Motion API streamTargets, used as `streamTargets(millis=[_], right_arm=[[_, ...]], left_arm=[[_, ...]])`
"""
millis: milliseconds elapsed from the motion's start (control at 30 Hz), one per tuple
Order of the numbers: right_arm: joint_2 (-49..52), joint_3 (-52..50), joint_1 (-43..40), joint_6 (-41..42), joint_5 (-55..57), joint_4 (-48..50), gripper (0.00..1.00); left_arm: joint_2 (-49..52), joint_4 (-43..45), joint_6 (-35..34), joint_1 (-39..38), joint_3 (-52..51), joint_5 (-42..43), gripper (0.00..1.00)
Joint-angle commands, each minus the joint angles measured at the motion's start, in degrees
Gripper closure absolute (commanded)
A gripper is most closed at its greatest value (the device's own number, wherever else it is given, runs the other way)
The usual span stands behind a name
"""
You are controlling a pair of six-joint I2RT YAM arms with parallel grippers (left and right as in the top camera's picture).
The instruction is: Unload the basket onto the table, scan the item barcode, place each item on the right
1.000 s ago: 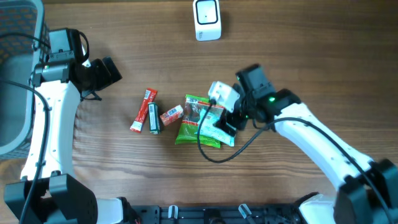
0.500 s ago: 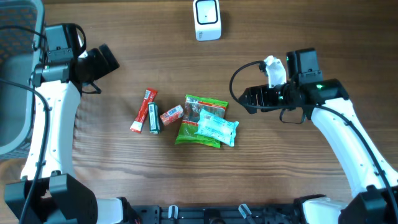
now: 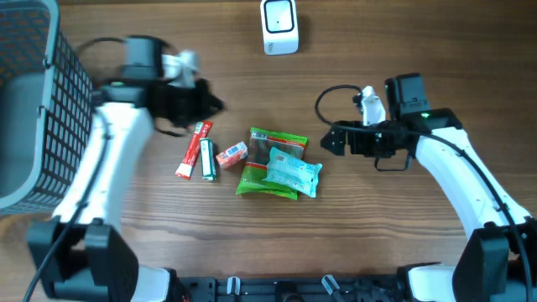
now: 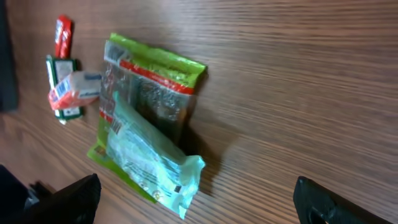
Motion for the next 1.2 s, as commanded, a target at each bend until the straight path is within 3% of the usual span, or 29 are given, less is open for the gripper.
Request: streamTargets(millis=[0,33,133,167,400,833,900,1067,1167], right_arm=[[1.14,-3.87,-3.89,-0.31,-8.44,0.63,0.04],[1.14,-4.94,-4.68,-0.90,-10.82,0.92,0.07],[1.14,-8.63,-5.25,-0.85,-16.09,3.78,0.27],[1.14,-10.43,-5.05,0.39,-17.57,5.81,0.28],[1.14,-21.09,-3.37,9.97,-21.86,20.81,0.28],[1.14,-30.91,5.53,31.15,-19.26,43.32,0.28],[1.14,-32.11,5.64,33.27,-19.30,46.73,0.29],[1.14,-32.89,5.66,35.98,-19.12,50.71,0.44],[1.14,-32.89,5.81,37.35,-18.84,51.45,0.45]], left_arm=[[3.85,2.01,1.18,-9.29,-1.79,2.38,0.96],[5.29,2.58,1.14,-11.78,-1.79,1.66,0.96],[9.27,3.21,1.14,-17.09,-1.79,-2.12,0.96],[10.78,3.28,1.14,-18.58,-1.79,-3.43,0.96],[18.25,4.46,0.79,-22.49,-1.79,-8.11,0.96],[18.47,5.55,0.79,-22.08,-1.84,-11.06,0.96],[18.47,5.55,0.79,-22.21,-1.88,-11.06,0.96],[18.47,5.57,0.79,-22.23,-1.88,-11.08,0.96],[18.47,5.60,0.79,-22.25,-1.88,-11.08,0.96]])
